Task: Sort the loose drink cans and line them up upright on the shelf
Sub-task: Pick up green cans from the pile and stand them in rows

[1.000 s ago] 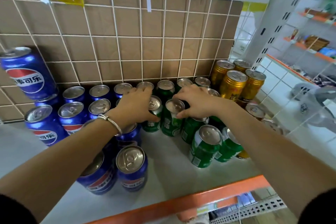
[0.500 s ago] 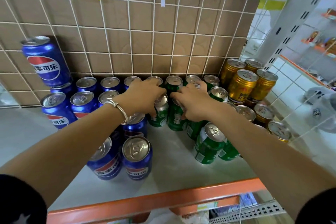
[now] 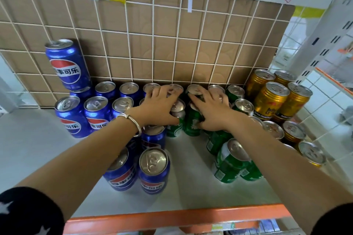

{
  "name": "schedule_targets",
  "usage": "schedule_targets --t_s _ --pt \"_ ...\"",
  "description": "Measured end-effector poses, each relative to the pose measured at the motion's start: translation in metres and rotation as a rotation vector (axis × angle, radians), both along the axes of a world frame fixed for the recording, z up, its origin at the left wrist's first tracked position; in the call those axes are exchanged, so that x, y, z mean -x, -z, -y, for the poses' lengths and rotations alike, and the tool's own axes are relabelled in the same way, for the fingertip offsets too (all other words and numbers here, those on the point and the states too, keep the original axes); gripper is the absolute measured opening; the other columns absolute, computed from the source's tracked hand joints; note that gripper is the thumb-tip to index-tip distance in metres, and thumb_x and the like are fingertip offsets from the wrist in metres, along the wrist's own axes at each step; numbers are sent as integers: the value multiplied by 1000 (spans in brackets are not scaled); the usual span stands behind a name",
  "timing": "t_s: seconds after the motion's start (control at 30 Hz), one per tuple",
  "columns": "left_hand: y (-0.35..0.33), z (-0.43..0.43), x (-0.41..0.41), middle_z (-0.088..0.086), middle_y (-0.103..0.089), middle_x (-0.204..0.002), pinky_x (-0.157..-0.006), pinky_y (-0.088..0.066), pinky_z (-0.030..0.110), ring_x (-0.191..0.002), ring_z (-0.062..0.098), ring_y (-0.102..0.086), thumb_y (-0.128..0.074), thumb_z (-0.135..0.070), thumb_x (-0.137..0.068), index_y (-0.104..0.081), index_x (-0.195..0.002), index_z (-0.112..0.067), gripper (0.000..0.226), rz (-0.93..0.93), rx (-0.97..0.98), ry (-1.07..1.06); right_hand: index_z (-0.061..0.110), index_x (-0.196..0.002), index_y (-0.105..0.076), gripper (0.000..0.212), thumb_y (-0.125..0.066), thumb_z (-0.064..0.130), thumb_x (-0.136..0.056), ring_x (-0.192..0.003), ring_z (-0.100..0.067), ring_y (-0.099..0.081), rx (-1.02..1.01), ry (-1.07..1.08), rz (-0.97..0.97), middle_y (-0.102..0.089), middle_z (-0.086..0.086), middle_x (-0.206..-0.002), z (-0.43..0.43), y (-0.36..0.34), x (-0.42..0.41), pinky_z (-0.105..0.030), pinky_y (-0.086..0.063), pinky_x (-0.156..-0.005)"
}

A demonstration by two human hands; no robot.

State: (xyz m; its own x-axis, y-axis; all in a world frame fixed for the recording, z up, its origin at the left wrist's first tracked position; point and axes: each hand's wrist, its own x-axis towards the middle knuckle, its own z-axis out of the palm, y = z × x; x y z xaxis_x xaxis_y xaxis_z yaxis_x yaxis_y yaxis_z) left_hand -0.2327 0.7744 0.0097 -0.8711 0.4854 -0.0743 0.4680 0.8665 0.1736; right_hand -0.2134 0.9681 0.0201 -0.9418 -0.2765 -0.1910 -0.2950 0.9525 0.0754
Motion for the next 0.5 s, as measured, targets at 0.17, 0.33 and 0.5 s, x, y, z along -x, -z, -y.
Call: schedule_targets --t_s 0.17,0.33,0.5 --pt "5 -7 6 0 4 -158 -114 1 59 -144 27 9 -54 -57 -82 3 -149 -31 92 -9 51 19 30 -151 10 102 -64 46 -82 -147 -27 3 -23 58 14 10 -3 -160 6 3 1 -61 0 -112" --pt "6 -6 6 -1 7 -159 -114 2 59 -145 25 10 -52 -60 -83 3 -150 -29 92 6 43 19 32 -151 9 100 -62 43 -82 -144 -28 -15 8 110 -24 10 -2 -161 10 7 -3 -59 -5 -113" --pt "6 -8 6 1 7 -159 -114 2 60 -145 26 10 -48 -61 -85 4 -150 -28 89 14 63 19 29 -151 6 99 -61 44 -80 -143 -26 -19 21 122 -83 5 -1 -161 9 12 -5 -56 -7 -114"
